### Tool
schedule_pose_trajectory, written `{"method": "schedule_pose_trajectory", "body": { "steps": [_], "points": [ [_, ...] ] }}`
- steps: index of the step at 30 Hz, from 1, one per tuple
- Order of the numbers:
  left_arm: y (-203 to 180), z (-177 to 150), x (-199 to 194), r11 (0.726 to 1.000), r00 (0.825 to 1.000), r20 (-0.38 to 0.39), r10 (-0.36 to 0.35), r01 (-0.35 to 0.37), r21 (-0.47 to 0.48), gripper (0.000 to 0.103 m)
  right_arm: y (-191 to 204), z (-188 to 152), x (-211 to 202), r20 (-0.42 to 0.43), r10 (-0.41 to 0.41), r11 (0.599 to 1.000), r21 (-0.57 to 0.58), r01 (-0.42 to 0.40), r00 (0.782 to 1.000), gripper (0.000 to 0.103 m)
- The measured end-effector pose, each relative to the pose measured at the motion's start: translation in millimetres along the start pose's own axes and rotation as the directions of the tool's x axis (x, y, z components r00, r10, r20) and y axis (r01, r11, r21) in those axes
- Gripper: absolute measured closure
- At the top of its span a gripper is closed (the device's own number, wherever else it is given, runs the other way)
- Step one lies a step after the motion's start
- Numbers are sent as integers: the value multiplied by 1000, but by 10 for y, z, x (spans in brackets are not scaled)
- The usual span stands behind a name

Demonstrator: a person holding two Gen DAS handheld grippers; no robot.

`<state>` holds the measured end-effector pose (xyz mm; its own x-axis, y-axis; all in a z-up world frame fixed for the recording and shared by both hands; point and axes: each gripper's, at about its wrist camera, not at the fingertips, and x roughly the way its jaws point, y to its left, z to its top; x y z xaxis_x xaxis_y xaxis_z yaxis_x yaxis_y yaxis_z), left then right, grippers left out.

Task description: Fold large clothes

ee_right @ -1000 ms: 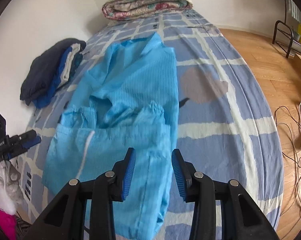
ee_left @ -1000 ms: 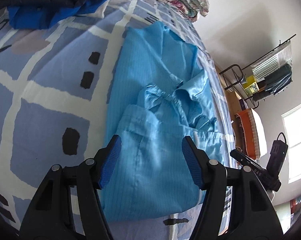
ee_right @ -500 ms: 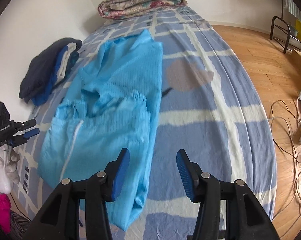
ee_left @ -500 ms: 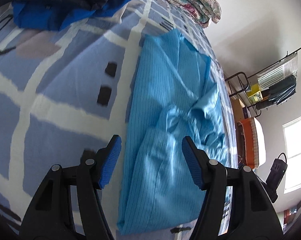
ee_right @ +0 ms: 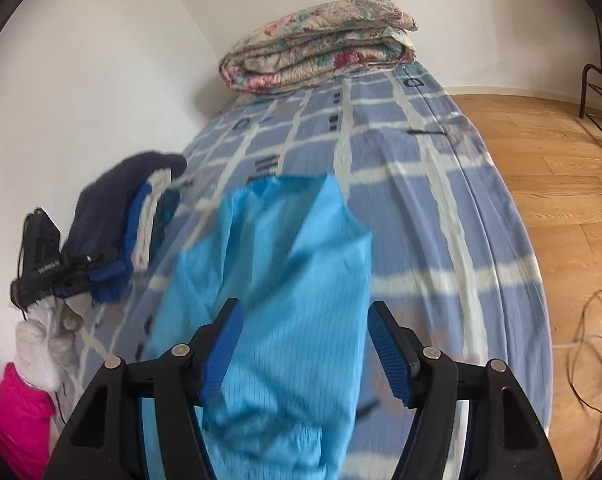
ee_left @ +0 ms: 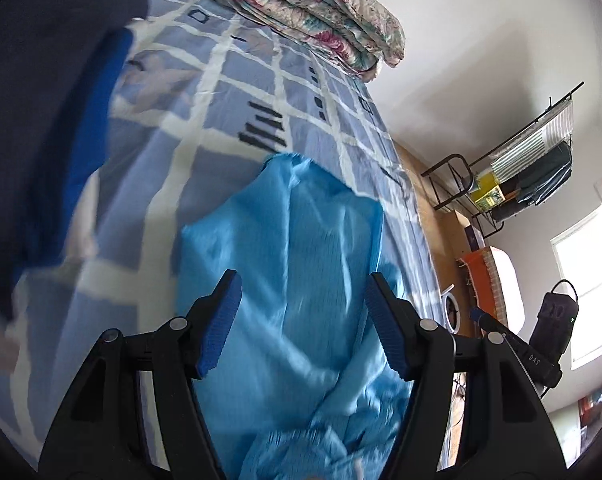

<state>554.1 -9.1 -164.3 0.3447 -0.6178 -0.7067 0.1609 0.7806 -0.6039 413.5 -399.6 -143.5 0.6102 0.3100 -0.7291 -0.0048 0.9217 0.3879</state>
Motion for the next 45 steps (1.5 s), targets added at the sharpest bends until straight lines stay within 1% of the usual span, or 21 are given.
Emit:
{"method": "schedule_pose_trajectory", "body": {
  "steps": [6,8,11,12,14,18,19,20,21,23,24,25,26,27,30,31,33,34,37,42,45],
  "points": [
    [27,611,737,1000,999,-48,0,0,-5,34,-159,608,683,-14,-22,1000,5,22,1000,34],
    [27,693,938,1000,998,-64,7,-7,11,34,-211,742,915,-22,-25,1000,15,25,999,34],
    [29,821,1292,997,993,-99,62,-57,55,34,-274,874,1275,-44,-31,999,26,33,999,34],
    [55,839,1398,997,991,-114,68,-63,50,34,-291,903,1382,-50,-34,999,27,35,998,34],
    [101,856,1548,998,988,-143,54,-50,33,34,-332,945,1622,-63,-31,998,45,34,998,34],
    [134,879,1772,995,983,-160,92,-84,58,36,-316,992,2011,-111,-20,998,54,26,994,36],
    [126,878,1812,994,983,-160,92,-82,70,41,-296,994,2073,-123,-18,999,43,23,992,37],
    [119,878,1842,993,983,-158,97,-85,80,58,-256,988,2146,-140,-25,999,19,28,990,49],
    [116,870,1867,992,983,-153,104,-92,86,79,-211,976,2206,-154,-44,999,-7,43,987,70],
    [124,848,1867,994,987,-138,85,-74,82,97,-148,956,2253,-154,-70,997,-31,66,986,86],
    [115,843,1836,995,990,-120,71,-62,80,98,-116,946,2238,-147,-73,997,-41,67,987,96],
    [100,833,1768,995,994,-93,61,-53,86,99,-77,944,2208,-132,-78,996,-58,71,988,99],
    [91,824,1680,996,997,-67,46,-41,84,100,-34,943,2146,-104,-89,994,-77,81,991,100],
    [95,807,1560,998,999,-38,6,-3,65,101,-8,948,2058,-71,-88,993,-83,82,994,101],
    [96,762,1232,997,997,33,-73,72,21,101,20,965,1732,45,-28,998,-50,30,999,102],
    [76,746,1153,996,996,45,-83,82,22,101,60,953,1622,80,-23,998,-54,27,997,102],
    [-18,683,967,995,994,60,-92,89,46,102,166,933,1511,93,-58,995,-76,65,994,102],
    [-92,650,877,994,994,65,-87,82,67,102,215,921,1450,96,-56,994,-87,65,994,102],
    [-277,525,619,990,995,76,-58,48,130,102,355,858,1160,115,-21,995,-97,32,993,102],
    [-432,257,151,989,993,85,-76,65,131,102,590,671,585,121,13,996,-92,-2,993,102],
    [-574,3,-167,985,994,82,-75,61,160,102,744,480,282,112,17,994,-109,-4,994,102]
  ]
}}
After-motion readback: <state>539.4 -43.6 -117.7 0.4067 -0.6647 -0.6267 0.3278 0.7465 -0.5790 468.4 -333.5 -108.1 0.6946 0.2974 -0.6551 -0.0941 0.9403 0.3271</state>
